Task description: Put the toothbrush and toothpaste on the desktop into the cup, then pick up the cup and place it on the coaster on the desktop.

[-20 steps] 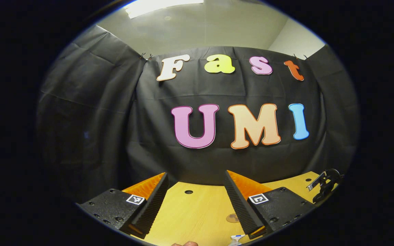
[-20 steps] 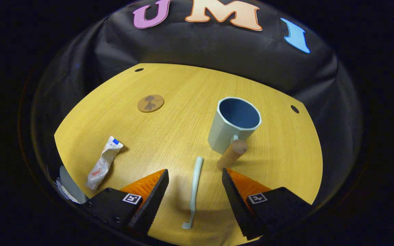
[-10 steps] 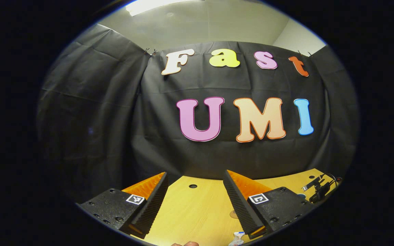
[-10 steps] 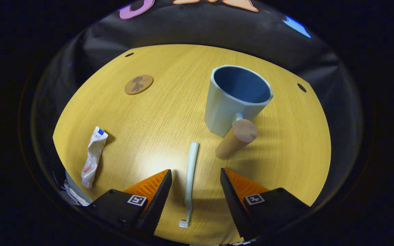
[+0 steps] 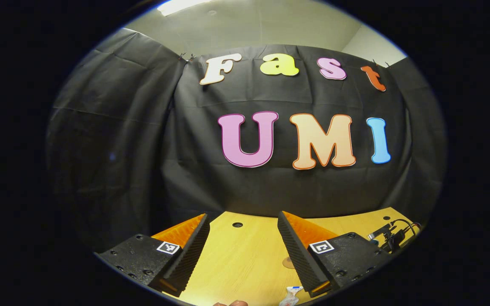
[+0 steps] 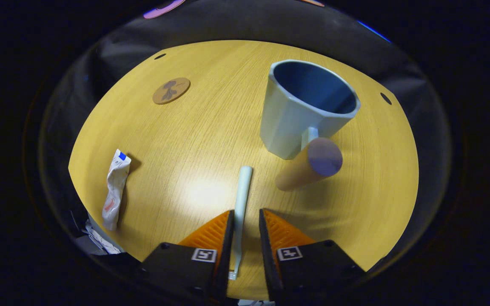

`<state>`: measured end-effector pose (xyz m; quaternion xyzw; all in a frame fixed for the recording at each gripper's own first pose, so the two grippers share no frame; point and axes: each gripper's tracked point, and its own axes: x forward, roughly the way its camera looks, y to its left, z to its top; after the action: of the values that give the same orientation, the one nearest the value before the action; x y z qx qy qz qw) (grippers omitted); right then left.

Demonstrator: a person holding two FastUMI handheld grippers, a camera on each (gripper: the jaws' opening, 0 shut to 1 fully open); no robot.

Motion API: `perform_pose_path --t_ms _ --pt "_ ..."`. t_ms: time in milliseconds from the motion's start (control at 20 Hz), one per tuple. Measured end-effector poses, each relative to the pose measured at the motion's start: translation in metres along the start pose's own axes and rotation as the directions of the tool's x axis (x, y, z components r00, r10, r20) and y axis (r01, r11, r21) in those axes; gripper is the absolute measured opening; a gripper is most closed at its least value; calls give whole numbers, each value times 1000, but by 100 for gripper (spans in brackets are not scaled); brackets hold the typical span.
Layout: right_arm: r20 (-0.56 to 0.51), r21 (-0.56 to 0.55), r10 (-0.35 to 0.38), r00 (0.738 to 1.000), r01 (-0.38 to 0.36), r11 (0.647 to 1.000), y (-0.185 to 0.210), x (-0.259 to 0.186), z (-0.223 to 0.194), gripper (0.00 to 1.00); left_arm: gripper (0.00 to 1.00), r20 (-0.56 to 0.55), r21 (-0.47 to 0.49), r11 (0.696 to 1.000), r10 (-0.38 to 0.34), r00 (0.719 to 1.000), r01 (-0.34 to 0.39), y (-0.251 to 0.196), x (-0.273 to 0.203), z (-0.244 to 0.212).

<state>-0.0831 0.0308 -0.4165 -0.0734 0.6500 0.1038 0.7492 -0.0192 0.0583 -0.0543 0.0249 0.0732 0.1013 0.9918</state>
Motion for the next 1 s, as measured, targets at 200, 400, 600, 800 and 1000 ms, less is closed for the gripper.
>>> perform_pose_path --t_ms 200,400,600,800,1000 --pt "-12 9 14 1000 -14 1000 -1 4 1 28 94 -11 5 1000 -15 1000 15 -8 2 -4" --pt "-30 20 11 999 -10 1000 2 -2 -2 10 94 -52 13 999 -36 998 36 -17 6 -18" --pt "-60 138 70 996 -61 989 9 -2 -3 10 95 -142 13 998 -51 989 53 -24 7 -45" --pt "-46 183 91 995 -81 980 7 -2 -3 10 95 -256 9 996 -83 963 88 -33 7 -77" --pt "-39 170 87 995 -79 982 8 -3 -2 10 95 -428 8 984 -159 890 179 -58 0 -133"
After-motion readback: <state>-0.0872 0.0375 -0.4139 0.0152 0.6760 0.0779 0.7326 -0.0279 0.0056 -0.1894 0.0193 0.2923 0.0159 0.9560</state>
